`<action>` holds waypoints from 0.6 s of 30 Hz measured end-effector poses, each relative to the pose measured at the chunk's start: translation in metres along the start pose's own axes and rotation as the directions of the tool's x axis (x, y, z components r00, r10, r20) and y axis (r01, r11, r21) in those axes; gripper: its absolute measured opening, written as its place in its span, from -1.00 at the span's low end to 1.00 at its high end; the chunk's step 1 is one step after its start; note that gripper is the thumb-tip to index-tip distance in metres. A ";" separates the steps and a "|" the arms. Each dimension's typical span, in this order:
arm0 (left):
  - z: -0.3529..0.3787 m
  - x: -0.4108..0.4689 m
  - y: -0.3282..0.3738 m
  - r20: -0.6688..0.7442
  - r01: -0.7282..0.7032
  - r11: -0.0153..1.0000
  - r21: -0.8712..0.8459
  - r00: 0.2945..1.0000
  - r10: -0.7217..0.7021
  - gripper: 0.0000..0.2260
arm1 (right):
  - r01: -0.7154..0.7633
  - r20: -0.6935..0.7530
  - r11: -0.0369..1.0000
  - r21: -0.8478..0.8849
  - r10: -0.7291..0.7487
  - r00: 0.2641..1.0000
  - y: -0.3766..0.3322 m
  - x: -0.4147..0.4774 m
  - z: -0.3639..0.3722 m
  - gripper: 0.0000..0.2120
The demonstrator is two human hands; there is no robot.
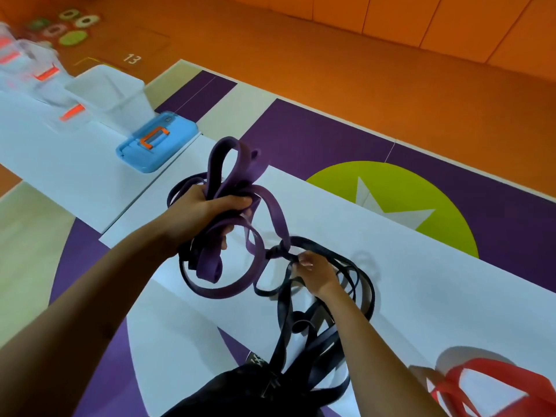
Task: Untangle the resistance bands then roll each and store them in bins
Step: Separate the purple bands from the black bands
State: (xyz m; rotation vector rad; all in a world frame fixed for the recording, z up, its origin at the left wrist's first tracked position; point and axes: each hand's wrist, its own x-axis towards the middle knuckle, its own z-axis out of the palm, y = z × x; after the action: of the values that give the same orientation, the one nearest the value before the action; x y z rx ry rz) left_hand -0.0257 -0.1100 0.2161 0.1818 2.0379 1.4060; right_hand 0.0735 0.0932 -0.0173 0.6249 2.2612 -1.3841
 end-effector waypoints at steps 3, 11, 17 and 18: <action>-0.001 0.001 -0.005 0.015 0.021 0.999 0.025 1.000 -0.022 -0.87 | 0.055 -0.045 0.909 0.413 -0.040 0.998 -0.033 -0.020 -0.010 -0.86; 0.011 -0.001 -0.014 0.076 0.057 0.991 0.124 0.995 -0.067 -0.86 | 0.010 -0.110 0.840 0.542 0.059 0.992 -0.073 -0.032 0.004 -0.84; 0.006 0.000 -0.018 0.006 0.063 0.990 0.128 0.998 -0.064 -0.83 | -0.023 -0.333 0.816 0.578 0.262 0.906 -0.056 -0.039 -0.001 -0.85; 0.006 0.001 -0.020 -0.003 0.069 0.988 0.141 0.998 -0.069 -0.84 | -0.020 -0.332 0.815 0.578 0.258 0.907 -0.058 -0.041 -0.001 -0.84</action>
State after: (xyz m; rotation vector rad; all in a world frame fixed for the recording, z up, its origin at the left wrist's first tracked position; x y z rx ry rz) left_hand -0.0181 -0.1131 0.1974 0.1708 2.1228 1.2195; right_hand 0.0741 0.0646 0.0477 1.3536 1.9943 -2.0143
